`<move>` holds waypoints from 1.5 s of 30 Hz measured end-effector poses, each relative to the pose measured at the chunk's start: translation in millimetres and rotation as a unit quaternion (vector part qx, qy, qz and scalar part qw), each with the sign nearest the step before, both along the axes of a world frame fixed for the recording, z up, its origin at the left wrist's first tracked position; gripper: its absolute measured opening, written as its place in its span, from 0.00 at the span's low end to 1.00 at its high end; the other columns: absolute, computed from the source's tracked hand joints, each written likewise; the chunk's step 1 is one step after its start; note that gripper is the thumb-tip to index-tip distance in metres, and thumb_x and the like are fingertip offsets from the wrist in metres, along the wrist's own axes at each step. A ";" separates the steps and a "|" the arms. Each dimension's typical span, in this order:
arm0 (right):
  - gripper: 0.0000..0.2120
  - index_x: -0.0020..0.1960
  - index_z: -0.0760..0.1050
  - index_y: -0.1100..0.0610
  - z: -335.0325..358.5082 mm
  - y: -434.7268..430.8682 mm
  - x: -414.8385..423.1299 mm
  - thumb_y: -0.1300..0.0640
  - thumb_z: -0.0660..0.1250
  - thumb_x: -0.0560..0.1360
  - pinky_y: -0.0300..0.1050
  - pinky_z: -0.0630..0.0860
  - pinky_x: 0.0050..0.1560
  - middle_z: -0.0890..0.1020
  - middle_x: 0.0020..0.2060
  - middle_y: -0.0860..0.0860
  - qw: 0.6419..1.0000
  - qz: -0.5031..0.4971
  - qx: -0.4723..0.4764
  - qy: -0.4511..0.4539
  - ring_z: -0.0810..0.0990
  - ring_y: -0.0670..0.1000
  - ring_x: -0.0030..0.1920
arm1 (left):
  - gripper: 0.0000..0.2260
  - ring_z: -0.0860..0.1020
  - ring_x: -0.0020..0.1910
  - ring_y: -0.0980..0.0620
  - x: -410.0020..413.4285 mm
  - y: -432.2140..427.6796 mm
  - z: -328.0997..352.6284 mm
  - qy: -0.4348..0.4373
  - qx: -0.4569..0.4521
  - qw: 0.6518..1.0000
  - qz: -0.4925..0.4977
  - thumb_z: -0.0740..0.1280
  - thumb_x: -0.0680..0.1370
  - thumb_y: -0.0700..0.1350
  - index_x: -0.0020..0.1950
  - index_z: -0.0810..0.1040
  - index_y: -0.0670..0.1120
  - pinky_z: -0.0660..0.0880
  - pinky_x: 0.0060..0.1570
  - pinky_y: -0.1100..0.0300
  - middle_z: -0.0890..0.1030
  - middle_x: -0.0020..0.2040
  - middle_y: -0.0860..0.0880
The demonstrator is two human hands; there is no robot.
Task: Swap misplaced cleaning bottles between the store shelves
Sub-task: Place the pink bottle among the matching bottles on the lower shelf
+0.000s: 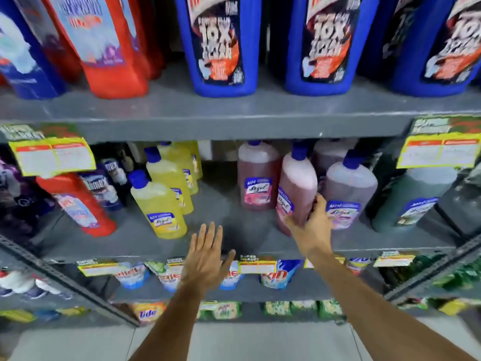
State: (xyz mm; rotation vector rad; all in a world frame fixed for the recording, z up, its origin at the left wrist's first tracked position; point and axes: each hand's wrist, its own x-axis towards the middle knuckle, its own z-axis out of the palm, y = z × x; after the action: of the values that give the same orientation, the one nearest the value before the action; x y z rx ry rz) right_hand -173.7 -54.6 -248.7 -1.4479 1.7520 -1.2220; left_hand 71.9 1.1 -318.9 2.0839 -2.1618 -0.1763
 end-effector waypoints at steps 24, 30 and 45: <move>0.43 0.70 0.68 0.54 -28.5 -37.2 13.4 0.64 0.84 0.61 0.53 0.82 0.58 0.83 0.60 0.51 0.970 0.195 0.134 -0.055 0.83 0.53 0.58 | 0.33 0.45 0.81 0.44 8.6 -7.9 -32.2 0.025 0.014 1.000 0.005 0.47 0.81 0.63 0.81 0.49 0.46 0.42 0.77 0.47 0.49 0.82 0.45; 0.36 0.63 0.72 0.49 -29.4 -49.5 9.2 0.63 0.84 0.62 0.48 0.84 0.55 0.85 0.54 0.47 0.963 0.228 0.139 -0.040 0.85 0.46 0.53 | 0.33 0.45 0.81 0.44 9.2 -9.0 -32.5 0.023 0.020 1.000 0.003 0.46 0.81 0.63 0.81 0.48 0.46 0.42 0.77 0.47 0.49 0.82 0.45; 0.36 0.64 0.71 0.49 -29.6 -52.9 15.4 0.60 0.84 0.62 0.46 0.83 0.55 0.84 0.54 0.46 0.965 0.229 0.126 -0.030 0.84 0.45 0.55 | 0.34 0.44 0.81 0.44 9.9 -9.6 -36.6 0.026 0.008 1.000 0.003 0.47 0.81 0.64 0.81 0.50 0.46 0.40 0.77 0.49 0.49 0.82 0.46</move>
State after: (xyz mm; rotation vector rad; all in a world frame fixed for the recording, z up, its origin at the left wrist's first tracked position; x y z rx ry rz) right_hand -158.3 -107.5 -278.3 -1.5294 1.3670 -0.7625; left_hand 81.8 -8.5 -355.5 2.0705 -2.1302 -0.2451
